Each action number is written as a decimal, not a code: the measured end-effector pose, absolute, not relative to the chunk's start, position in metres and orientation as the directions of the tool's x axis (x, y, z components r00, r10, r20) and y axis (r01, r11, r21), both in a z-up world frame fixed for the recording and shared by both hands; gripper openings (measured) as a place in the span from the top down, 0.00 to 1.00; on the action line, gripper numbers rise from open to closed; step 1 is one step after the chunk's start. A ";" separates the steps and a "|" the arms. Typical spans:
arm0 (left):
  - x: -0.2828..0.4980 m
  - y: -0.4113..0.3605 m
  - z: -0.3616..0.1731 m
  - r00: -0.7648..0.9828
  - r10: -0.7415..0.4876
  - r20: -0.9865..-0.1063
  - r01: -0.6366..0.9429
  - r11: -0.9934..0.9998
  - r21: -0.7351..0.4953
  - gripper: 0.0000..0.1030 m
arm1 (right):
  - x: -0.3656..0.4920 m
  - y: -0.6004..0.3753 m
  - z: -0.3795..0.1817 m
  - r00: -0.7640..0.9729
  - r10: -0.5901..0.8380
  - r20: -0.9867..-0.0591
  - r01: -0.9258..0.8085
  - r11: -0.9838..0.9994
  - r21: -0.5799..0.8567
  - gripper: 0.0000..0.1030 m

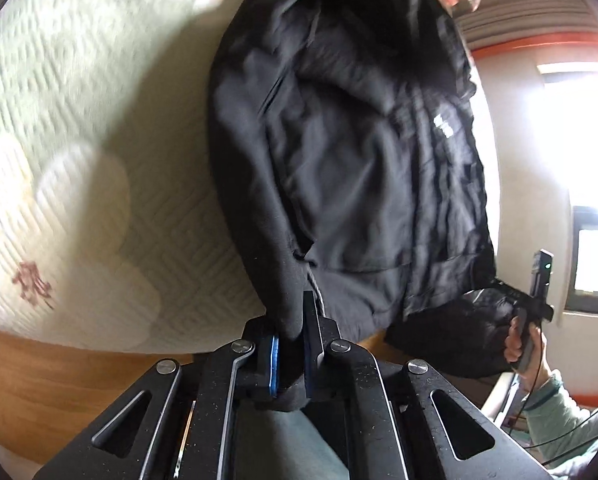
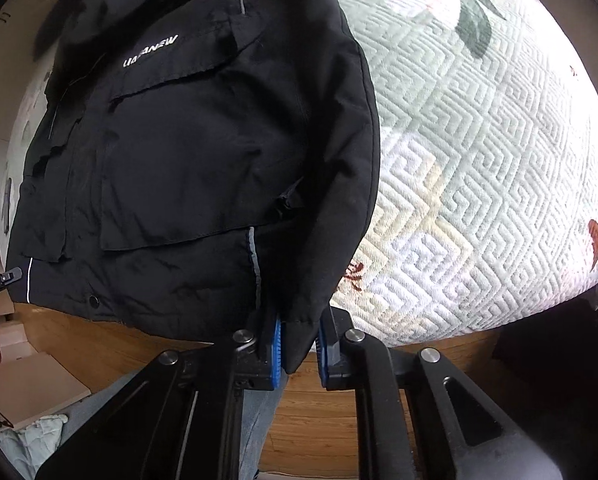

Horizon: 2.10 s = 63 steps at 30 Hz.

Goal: Fold large clothes

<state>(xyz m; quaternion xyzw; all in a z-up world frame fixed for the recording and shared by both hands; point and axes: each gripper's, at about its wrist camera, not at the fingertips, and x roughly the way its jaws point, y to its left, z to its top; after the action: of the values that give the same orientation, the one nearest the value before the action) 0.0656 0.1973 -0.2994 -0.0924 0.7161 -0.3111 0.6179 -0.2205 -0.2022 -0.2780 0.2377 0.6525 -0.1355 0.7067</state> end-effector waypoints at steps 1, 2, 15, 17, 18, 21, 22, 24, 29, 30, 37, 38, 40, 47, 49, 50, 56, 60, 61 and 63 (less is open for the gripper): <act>0.070 0.196 -0.289 -0.202 -0.534 -0.821 0.257 0.780 -0.571 0.92 | -0.212 -0.207 -0.263 0.122 0.124 -0.985 0.509 0.844 0.169 0.85; 0.074 0.195 -0.280 -0.188 -0.547 -0.815 0.261 0.772 -0.579 0.92 | -0.204 -0.211 -0.253 0.138 0.126 -0.982 0.513 0.839 0.179 0.85; 0.179 0.170 -0.155 0.067 -0.706 -0.705 0.341 0.680 -0.649 0.92 | -0.116 -0.283 -0.078 0.365 0.127 -0.922 0.526 0.789 0.317 0.87; 0.201 0.166 -0.144 0.096 -0.708 -0.700 0.343 0.683 -0.645 0.92 | -0.099 -0.300 -0.057 0.403 0.125 -0.906 0.521 0.783 0.340 0.87; 0.213 0.163 -0.140 0.108 -0.706 -0.700 0.342 0.687 -0.641 0.92 | -0.093 -0.317 -0.046 0.416 0.127 -0.900 0.519 0.780 0.350 0.87; 0.249 0.146 -0.134 0.142 -0.694 -0.706 0.329 0.706 -0.628 0.92 | -0.045 -0.343 -0.038 0.451 0.150 -0.880 0.511 0.765 0.392 0.87; 0.265 0.140 -0.135 0.153 -0.689 -0.709 0.312 0.714 -0.627 0.92 | -0.031 -0.353 -0.036 0.457 0.160 -0.875 0.504 0.764 0.403 0.87; 0.291 0.131 -0.135 0.172 -0.681 -0.712 0.292 0.725 -0.623 0.92 | 0.002 -0.371 -0.029 0.461 0.156 -0.873 0.473 0.790 0.391 0.87; 0.357 0.096 -0.141 0.237 -0.653 -0.720 0.257 0.757 -0.601 0.91 | 0.082 -0.417 -0.031 0.463 0.137 -0.875 0.427 0.831 0.356 0.87; 0.368 0.089 -0.143 0.246 -0.647 -0.722 0.248 0.762 -0.599 0.91 | 0.098 -0.425 -0.037 0.466 0.141 -0.873 0.422 0.832 0.360 0.87; 0.444 0.042 -0.198 0.233 -0.600 -0.765 0.147 0.799 -0.583 0.92 | 0.217 -0.474 -0.134 0.424 0.205 -0.882 0.442 0.803 0.399 0.87; 0.452 0.038 -0.211 0.213 -0.592 -0.778 0.125 0.806 -0.579 0.91 | 0.223 -0.475 -0.152 0.416 0.222 -0.882 0.451 0.792 0.412 0.87; 0.459 0.034 -0.232 0.186 -0.572 -0.799 0.109 0.820 -0.562 0.89 | 0.239 -0.476 -0.186 0.390 0.242 -0.888 0.463 0.783 0.417 0.86; 0.470 0.030 -0.285 -0.004 -0.542 -0.840 0.059 0.839 -0.541 0.82 | 0.233 -0.484 -0.214 0.365 0.319 -0.875 0.491 0.732 0.472 0.55; 0.477 0.035 -0.279 -0.078 -0.584 -0.808 0.066 0.806 -0.589 0.67 | 0.227 -0.489 -0.195 0.382 0.293 -0.877 0.473 0.753 0.457 0.28; 0.481 0.038 -0.274 -0.097 -0.598 -0.796 0.062 0.794 -0.604 0.53 | 0.225 -0.492 -0.185 0.389 0.274 -0.880 0.466 0.765 0.444 0.23; 0.514 0.072 -0.208 0.005 -0.563 -0.827 0.150 0.818 -0.556 0.37 | 0.218 -0.483 -0.136 0.404 0.181 -0.897 0.439 0.822 0.363 0.20; 0.509 0.079 -0.170 0.083 -0.585 -0.807 0.198 0.803 -0.561 0.37 | 0.217 -0.434 -0.107 0.437 0.080 -0.896 0.382 0.885 0.265 0.20; 0.502 0.074 -0.161 0.095 -0.596 -0.797 0.221 0.793 -0.567 0.36 | 0.217 -0.422 -0.101 0.444 0.062 -0.894 0.366 0.898 0.244 0.20; 0.484 0.059 -0.147 0.115 -0.597 -0.794 0.281 0.786 -0.550 0.36 | 0.216 -0.386 -0.089 0.454 0.016 -0.891 0.319 0.931 0.179 0.20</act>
<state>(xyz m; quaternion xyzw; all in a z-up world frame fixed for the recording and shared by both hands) 0.4839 0.0587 -0.1466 -0.1328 0.5945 -0.2988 0.7346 0.2156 -0.3859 -0.0890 0.1624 0.5148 -0.0904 0.8369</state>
